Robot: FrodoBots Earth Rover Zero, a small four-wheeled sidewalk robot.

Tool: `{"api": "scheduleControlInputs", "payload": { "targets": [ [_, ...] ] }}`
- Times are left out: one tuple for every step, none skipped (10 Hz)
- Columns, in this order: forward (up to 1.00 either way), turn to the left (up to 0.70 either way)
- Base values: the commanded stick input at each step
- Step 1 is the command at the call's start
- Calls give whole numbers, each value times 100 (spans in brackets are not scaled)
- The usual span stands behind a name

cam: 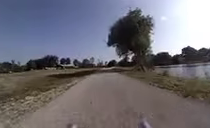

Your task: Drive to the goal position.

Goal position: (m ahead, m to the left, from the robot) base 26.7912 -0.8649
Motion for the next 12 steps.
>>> {"api": "scheduleControlInputs", "payload": {
  "targets": [
    [99,2],
    [99,2],
    [99,2],
    [99,2],
    [99,2],
    [98,2],
    [99,2],
    [99,2],
    [99,2],
    [99,2],
    [99,2],
    [99,2]
  ]
}}
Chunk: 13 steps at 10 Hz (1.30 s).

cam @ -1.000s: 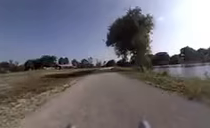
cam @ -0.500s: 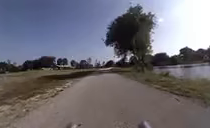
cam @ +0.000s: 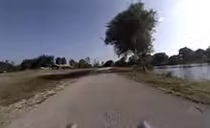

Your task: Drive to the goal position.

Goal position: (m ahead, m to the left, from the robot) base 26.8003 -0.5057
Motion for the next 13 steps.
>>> {"api": "scheduleControlInputs", "payload": {
  "targets": [
    [99,2],
    [99,2],
    [99,2],
    [98,2],
    [99,2],
    [99,2],
    [99,2],
    [99,2],
    [99,2],
    [99,2],
    [99,2],
    [99,2],
    [99,2]
  ]
}}
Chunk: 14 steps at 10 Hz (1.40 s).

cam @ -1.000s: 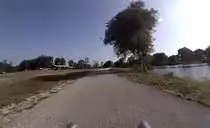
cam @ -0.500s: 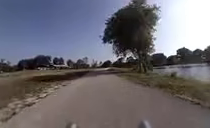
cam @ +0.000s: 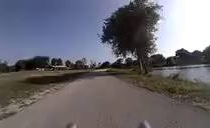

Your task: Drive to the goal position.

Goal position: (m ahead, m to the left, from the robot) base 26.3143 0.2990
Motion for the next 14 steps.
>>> {"api": "scheduleControlInputs", "payload": {
  "targets": [
    [99,2],
    [99,2],
    [99,2],
    [99,2],
    [99,2],
    [99,2],
    [99,2],
    [99,2],
    [99,2],
    [98,2],
    [99,2],
    [99,2],
    [99,3],
    [99,2]
  ]
}}
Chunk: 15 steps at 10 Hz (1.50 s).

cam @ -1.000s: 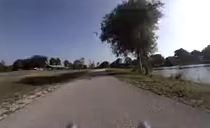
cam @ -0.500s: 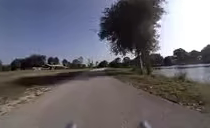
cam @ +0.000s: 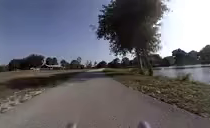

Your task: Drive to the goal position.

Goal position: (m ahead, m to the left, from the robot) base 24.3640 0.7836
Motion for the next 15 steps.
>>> {"api": "scheduleControlInputs", "payload": {
  "targets": [
    [99,2],
    [99,2],
    [99,2],
    [99,2],
    [99,2],
    [99,2],
    [99,2],
    [99,2],
    [99,2],
    [99,2],
    [99,2],
    [99,2],
    [99,2],
    [99,2],
    [99,2]
  ]
}}
